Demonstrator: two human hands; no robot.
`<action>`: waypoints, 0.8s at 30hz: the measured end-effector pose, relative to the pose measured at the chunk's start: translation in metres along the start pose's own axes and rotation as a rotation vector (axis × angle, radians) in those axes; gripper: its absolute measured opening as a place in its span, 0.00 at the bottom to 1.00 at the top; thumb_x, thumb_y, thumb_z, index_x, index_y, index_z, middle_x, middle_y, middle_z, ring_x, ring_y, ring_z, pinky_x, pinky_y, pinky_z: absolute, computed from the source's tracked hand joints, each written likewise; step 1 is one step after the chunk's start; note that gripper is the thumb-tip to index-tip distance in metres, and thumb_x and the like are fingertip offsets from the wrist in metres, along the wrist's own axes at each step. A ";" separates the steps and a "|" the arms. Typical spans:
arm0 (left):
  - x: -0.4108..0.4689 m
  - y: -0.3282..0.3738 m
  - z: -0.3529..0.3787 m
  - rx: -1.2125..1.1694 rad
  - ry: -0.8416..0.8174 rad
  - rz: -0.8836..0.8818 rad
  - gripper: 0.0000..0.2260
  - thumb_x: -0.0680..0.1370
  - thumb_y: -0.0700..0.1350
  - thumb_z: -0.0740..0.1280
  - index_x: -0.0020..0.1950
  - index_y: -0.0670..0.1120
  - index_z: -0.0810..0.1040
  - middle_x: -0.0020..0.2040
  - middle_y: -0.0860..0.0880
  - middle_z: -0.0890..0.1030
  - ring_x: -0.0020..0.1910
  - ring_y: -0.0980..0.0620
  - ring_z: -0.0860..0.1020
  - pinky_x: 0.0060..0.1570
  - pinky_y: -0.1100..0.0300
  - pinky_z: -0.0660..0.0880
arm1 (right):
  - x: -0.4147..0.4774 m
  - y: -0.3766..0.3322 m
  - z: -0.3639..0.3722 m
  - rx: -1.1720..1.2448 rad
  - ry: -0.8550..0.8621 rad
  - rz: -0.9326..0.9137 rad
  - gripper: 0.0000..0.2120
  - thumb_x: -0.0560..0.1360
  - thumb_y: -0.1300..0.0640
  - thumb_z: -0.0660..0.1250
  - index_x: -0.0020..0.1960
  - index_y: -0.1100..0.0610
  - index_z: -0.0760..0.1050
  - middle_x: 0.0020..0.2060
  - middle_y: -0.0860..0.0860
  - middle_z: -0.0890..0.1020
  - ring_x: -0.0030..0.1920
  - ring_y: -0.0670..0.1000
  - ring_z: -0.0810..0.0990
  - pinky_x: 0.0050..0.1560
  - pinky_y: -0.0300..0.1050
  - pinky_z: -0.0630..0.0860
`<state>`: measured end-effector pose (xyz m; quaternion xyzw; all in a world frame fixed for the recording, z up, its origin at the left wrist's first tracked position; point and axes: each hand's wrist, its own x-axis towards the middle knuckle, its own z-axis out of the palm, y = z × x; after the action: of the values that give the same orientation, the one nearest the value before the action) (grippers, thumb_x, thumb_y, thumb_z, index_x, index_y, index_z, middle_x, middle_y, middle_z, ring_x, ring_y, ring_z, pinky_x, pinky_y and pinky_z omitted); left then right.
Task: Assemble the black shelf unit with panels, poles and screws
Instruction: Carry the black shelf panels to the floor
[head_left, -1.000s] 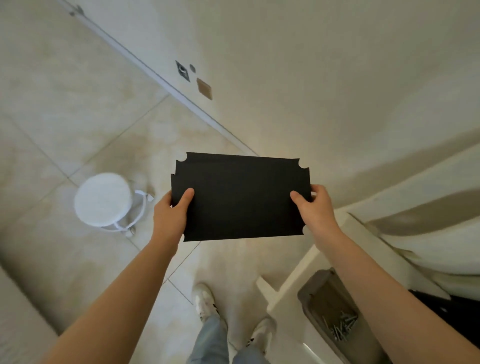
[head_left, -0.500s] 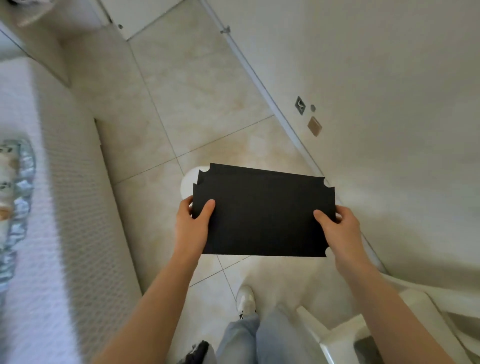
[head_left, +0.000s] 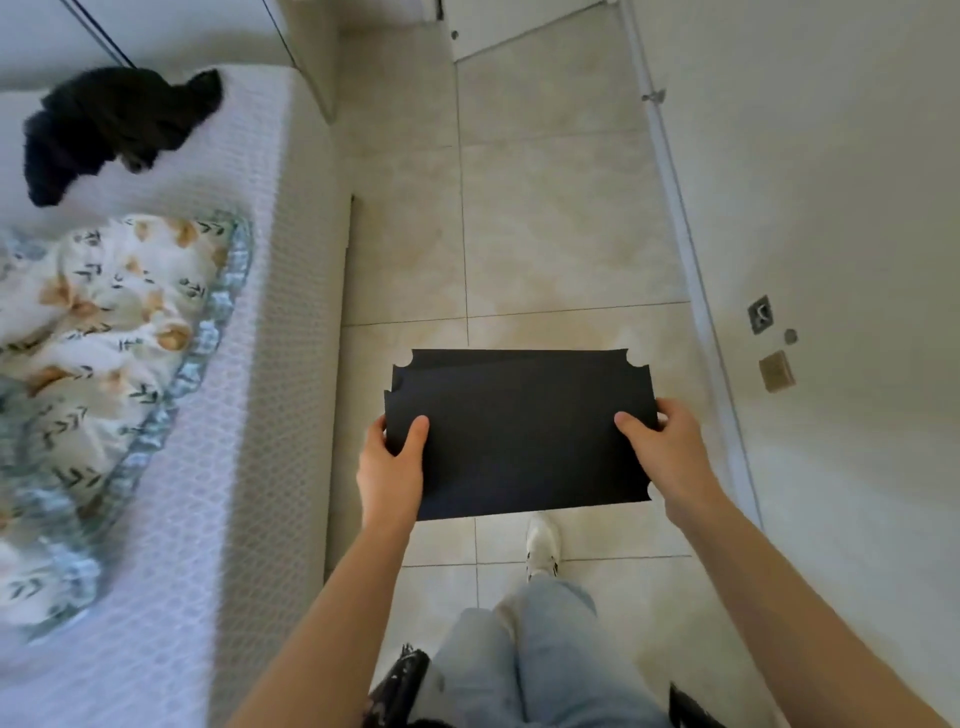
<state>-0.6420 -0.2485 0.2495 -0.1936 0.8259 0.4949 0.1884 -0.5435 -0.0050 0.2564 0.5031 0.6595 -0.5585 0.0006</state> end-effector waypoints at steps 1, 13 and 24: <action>0.007 0.005 -0.002 -0.009 0.030 -0.014 0.23 0.80 0.56 0.67 0.72 0.47 0.71 0.61 0.51 0.80 0.58 0.49 0.79 0.59 0.49 0.78 | 0.011 -0.013 0.007 -0.019 -0.024 -0.013 0.18 0.78 0.53 0.68 0.65 0.53 0.69 0.53 0.48 0.77 0.50 0.51 0.78 0.50 0.47 0.75; 0.116 0.037 -0.045 -0.153 0.214 -0.136 0.21 0.80 0.56 0.67 0.70 0.49 0.72 0.60 0.53 0.79 0.58 0.50 0.78 0.60 0.48 0.76 | 0.090 -0.127 0.131 -0.156 -0.196 -0.085 0.15 0.77 0.54 0.68 0.62 0.53 0.69 0.52 0.47 0.75 0.53 0.52 0.77 0.54 0.50 0.76; 0.283 0.077 -0.143 -0.076 0.062 -0.096 0.22 0.80 0.55 0.67 0.72 0.49 0.71 0.62 0.51 0.79 0.60 0.49 0.78 0.61 0.45 0.77 | 0.100 -0.189 0.281 -0.076 -0.092 0.027 0.18 0.77 0.53 0.68 0.64 0.55 0.70 0.56 0.49 0.76 0.55 0.53 0.78 0.56 0.50 0.75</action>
<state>-0.9393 -0.3804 0.2272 -0.2551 0.8017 0.5101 0.1787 -0.8760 -0.1211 0.2334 0.4852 0.6727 -0.5555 0.0578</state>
